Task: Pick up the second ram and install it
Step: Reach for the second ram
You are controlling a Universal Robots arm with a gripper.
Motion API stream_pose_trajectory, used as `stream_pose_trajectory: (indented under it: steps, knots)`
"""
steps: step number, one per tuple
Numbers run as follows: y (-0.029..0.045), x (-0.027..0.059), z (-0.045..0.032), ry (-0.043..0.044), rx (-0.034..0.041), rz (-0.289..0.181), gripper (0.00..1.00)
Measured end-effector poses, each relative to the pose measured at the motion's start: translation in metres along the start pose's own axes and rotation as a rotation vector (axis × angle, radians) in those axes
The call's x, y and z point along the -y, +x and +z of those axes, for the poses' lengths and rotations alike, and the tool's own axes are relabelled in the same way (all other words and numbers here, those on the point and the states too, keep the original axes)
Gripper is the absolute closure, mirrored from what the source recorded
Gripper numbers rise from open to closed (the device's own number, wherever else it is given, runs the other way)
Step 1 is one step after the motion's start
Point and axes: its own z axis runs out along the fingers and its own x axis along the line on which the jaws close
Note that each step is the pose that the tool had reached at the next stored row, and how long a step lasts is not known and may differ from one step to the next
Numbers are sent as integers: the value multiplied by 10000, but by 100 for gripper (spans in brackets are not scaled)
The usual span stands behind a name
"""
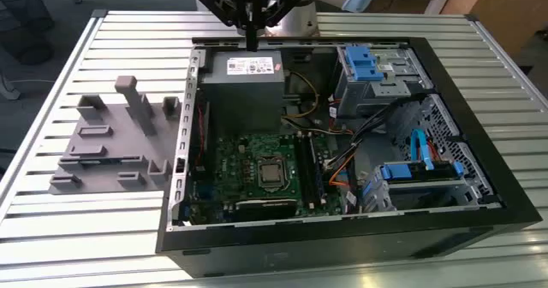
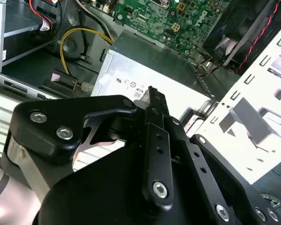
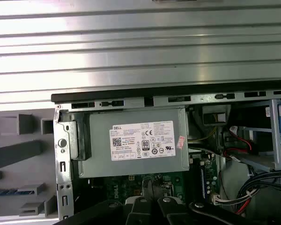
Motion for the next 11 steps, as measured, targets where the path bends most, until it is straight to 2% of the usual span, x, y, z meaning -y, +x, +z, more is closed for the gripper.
stream_pose_trajectory:
  steps: [11]
  knots:
    - [24,2,-1,0,0,0,89]
